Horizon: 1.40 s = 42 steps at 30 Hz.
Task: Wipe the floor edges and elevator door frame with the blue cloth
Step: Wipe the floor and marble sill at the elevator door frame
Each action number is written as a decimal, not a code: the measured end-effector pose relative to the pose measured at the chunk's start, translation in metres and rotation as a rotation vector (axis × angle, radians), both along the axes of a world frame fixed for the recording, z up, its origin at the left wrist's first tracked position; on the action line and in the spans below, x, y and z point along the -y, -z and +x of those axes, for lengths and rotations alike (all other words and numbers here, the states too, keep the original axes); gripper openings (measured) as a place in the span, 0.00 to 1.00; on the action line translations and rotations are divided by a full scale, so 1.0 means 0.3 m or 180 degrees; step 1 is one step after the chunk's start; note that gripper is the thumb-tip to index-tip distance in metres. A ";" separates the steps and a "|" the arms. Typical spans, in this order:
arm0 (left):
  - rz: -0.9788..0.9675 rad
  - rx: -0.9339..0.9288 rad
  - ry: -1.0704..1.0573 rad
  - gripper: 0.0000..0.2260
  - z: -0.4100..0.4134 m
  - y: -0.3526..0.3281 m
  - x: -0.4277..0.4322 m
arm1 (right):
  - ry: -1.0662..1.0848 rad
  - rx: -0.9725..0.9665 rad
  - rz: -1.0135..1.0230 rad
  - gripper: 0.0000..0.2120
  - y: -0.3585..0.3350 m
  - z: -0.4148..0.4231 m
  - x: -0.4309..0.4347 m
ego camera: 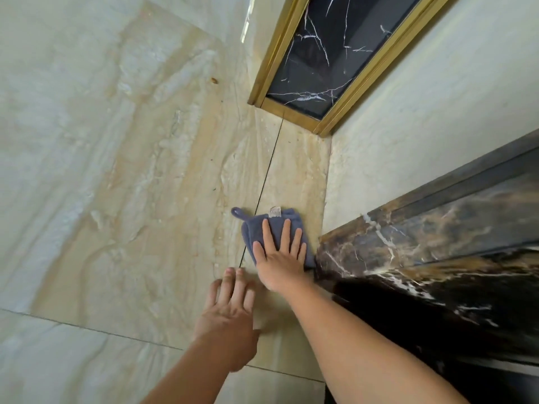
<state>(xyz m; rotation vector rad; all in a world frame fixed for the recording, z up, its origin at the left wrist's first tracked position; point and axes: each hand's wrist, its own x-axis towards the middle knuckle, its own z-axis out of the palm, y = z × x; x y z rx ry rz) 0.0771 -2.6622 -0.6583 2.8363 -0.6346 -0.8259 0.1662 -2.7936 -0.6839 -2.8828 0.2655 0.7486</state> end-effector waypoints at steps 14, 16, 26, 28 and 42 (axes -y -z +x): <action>-0.0479 0.0832 -0.0197 0.29 -0.053 0.072 -0.032 | 0.0434 0.0055 -0.0113 0.27 0.024 0.271 0.121; -0.0409 0.0879 -0.0281 0.27 -0.068 0.082 0.001 | 0.0688 -0.0009 -0.0049 0.27 0.012 0.394 0.139; -0.0605 0.1099 -0.0688 0.20 -0.088 0.086 0.021 | 0.0327 0.0307 0.0075 0.28 0.029 0.328 0.090; -0.0702 0.1148 -0.0759 0.19 -0.095 0.085 0.019 | -0.0020 0.0580 0.0226 0.28 0.036 0.151 0.052; -0.0096 0.0971 -0.0827 0.24 -0.143 0.083 0.088 | 0.0029 0.0859 -0.0380 0.25 0.024 -0.658 0.484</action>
